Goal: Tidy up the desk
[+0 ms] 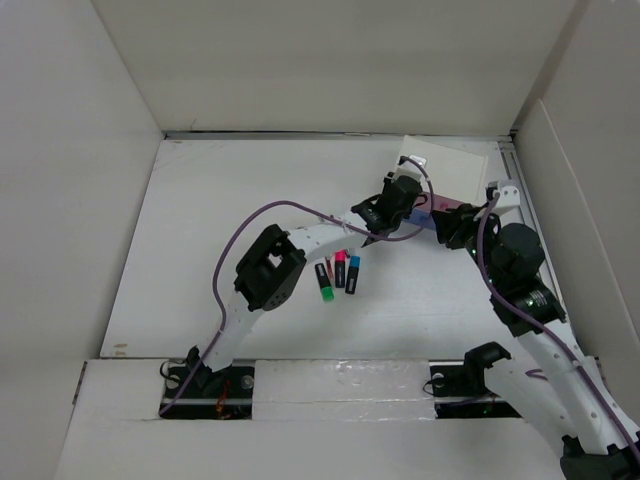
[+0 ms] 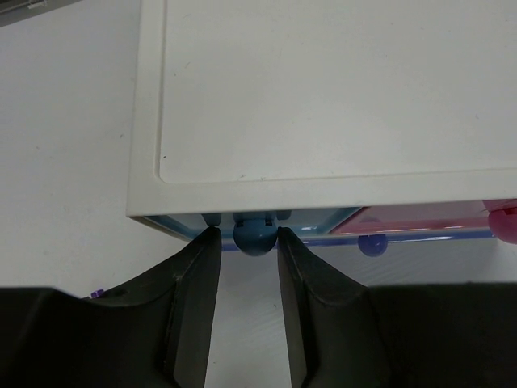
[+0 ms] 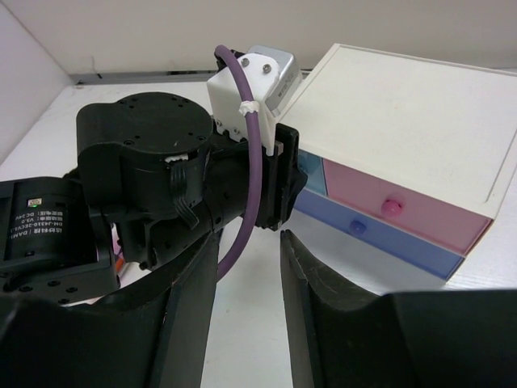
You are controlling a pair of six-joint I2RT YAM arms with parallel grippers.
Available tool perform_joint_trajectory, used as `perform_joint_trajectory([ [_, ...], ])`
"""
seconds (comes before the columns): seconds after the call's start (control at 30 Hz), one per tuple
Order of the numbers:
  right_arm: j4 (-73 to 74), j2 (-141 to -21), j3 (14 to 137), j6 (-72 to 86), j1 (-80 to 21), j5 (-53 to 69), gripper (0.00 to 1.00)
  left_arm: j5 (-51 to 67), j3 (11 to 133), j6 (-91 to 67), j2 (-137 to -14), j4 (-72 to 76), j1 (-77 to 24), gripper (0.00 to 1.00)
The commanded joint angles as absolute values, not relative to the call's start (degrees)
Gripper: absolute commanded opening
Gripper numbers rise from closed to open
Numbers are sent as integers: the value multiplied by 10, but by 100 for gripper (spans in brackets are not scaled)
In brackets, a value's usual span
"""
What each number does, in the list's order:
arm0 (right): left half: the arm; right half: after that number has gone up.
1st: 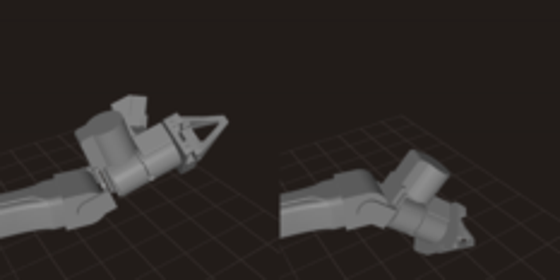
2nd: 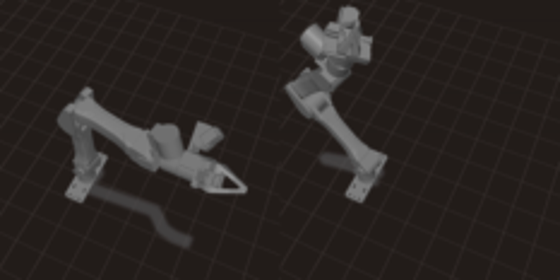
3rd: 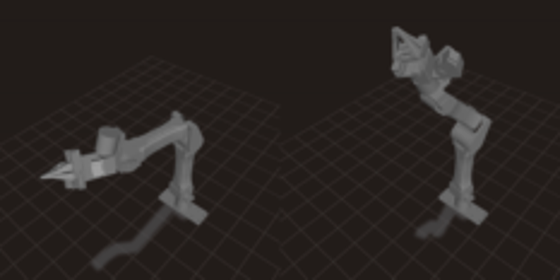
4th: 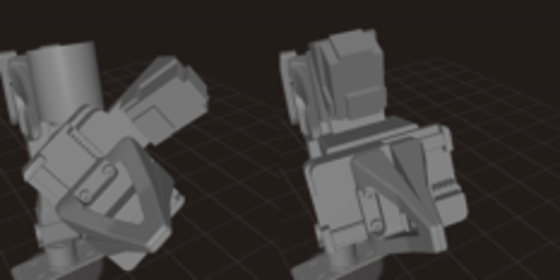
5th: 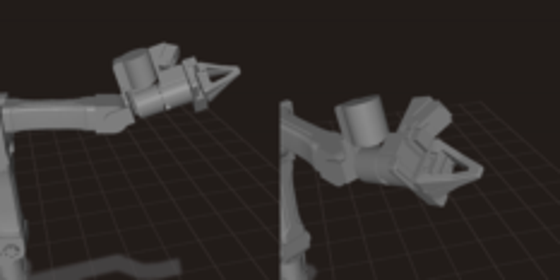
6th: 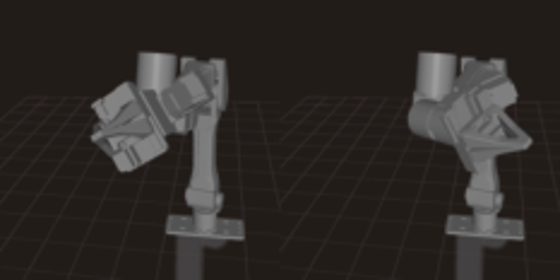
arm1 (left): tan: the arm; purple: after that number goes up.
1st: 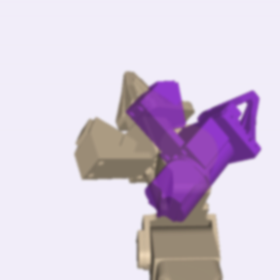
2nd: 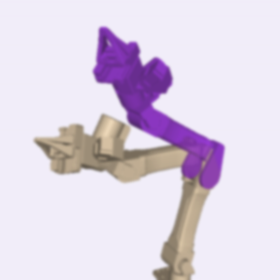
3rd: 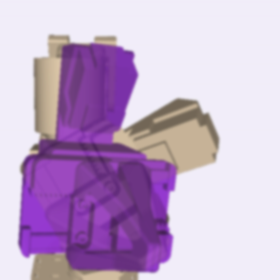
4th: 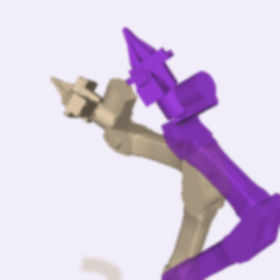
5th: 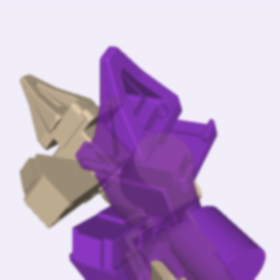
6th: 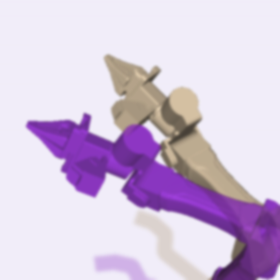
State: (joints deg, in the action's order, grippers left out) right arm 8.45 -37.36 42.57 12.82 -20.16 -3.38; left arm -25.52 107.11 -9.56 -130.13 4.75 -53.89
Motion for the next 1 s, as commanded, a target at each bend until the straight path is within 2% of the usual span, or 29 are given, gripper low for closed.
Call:
perform_joint_trajectory([
  [0.0, 47, -376, 432, 122, -197, -15, 42, -267, 1100, -83, -1281, 79, -540, 28],
  [0.47, 59, -366, 439, 120, -202, -25, 44, -270, 1101, -63, -1278, 101, -550, 25],
  [0.97, 81, -341, 454, 120, -202, -27, 44, -270, 1071, -71, -1256, 107, -550, 3],
])
